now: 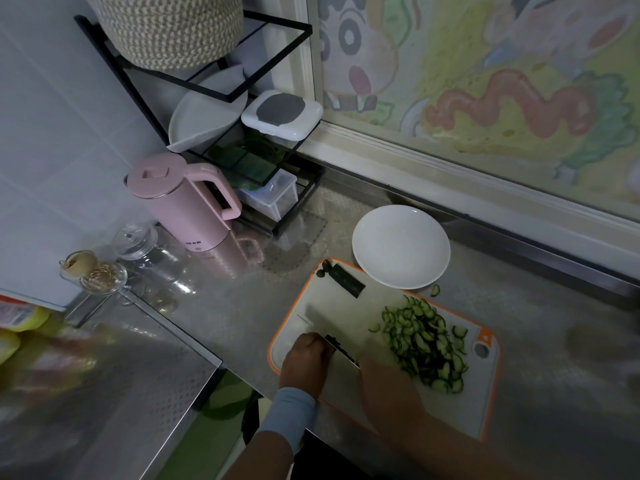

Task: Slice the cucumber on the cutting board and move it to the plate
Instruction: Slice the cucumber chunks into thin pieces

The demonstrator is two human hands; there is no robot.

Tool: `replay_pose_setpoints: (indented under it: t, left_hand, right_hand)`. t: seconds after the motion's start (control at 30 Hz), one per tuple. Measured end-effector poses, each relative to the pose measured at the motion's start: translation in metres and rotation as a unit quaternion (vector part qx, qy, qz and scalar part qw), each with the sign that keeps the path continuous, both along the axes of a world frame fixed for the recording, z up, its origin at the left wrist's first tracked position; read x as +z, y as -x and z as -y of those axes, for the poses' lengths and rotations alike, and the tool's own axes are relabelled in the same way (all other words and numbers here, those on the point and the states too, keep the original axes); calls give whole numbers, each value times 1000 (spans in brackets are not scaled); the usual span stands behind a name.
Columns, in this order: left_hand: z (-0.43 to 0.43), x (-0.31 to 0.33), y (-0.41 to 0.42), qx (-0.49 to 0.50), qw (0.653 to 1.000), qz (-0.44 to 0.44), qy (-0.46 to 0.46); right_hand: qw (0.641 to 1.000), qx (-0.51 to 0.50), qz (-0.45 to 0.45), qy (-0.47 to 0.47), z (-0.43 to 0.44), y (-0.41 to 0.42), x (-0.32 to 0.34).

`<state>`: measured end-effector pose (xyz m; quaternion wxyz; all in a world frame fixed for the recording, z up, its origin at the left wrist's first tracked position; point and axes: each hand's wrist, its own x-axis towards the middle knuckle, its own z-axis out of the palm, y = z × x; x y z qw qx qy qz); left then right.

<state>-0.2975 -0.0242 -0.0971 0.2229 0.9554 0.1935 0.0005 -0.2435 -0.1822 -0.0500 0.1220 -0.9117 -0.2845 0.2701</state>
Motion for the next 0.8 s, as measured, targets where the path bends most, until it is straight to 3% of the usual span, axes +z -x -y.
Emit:
replay_pose_setpoints:
  t: [0.1, 0.2, 0.37, 0.53, 0.7, 0.8]
  left_hand:
    - [-2, 1, 1, -21, 1000, 4, 2]
    - [-3, 0, 2, -8, 1000, 2, 8]
    - [-2, 8, -2, 23, 999, -19, 13]
    - [-1, 7, 1, 13, 1000, 11, 14]
    - [0, 11, 1, -3, 1000, -23, 14]
    - [0, 10, 1, 1, 1000, -3, 16]
  right_hand:
    - [995, 56, 79, -13, -9, -1, -9]
    - [995, 90, 50, -2, -17, -1, -11]
    - [989, 58, 104, -88, -8, -1, -9]
    - [996, 49, 66, -42, 5, 5, -8]
    - [993, 63, 96, 10, 3, 5, -4]
    - [990, 72, 119, -18, -6, 0, -7]
